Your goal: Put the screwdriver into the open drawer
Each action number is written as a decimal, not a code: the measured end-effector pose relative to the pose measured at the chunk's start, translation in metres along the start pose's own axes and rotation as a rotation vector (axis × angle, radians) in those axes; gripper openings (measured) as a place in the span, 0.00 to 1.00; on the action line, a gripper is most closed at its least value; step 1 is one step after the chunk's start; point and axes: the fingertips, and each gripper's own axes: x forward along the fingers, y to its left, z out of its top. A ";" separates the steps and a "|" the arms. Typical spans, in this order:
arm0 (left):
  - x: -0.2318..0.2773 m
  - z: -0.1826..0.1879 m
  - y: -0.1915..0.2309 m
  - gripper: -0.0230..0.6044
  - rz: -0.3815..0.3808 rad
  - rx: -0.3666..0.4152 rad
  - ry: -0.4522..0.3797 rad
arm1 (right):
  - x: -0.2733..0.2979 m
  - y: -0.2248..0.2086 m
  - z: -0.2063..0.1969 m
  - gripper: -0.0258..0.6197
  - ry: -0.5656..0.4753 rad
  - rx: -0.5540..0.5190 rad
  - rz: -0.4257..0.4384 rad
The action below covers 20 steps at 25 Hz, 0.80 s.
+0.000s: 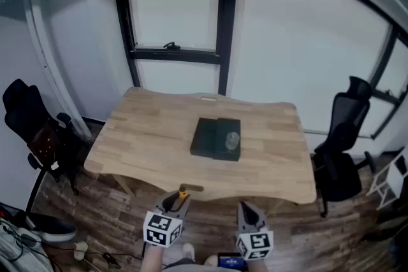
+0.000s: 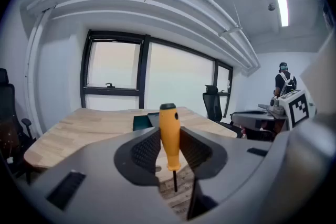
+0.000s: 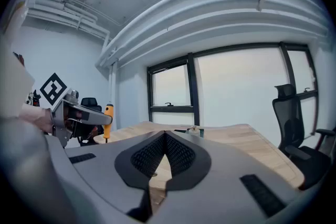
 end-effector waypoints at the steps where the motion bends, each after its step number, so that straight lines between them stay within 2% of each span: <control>1: -0.001 0.000 0.000 0.22 0.001 -0.002 -0.002 | -0.002 0.000 0.000 0.03 -0.001 0.000 0.001; 20: -0.017 0.001 -0.012 0.22 0.011 -0.020 -0.018 | -0.030 -0.015 0.002 0.04 -0.031 0.036 -0.028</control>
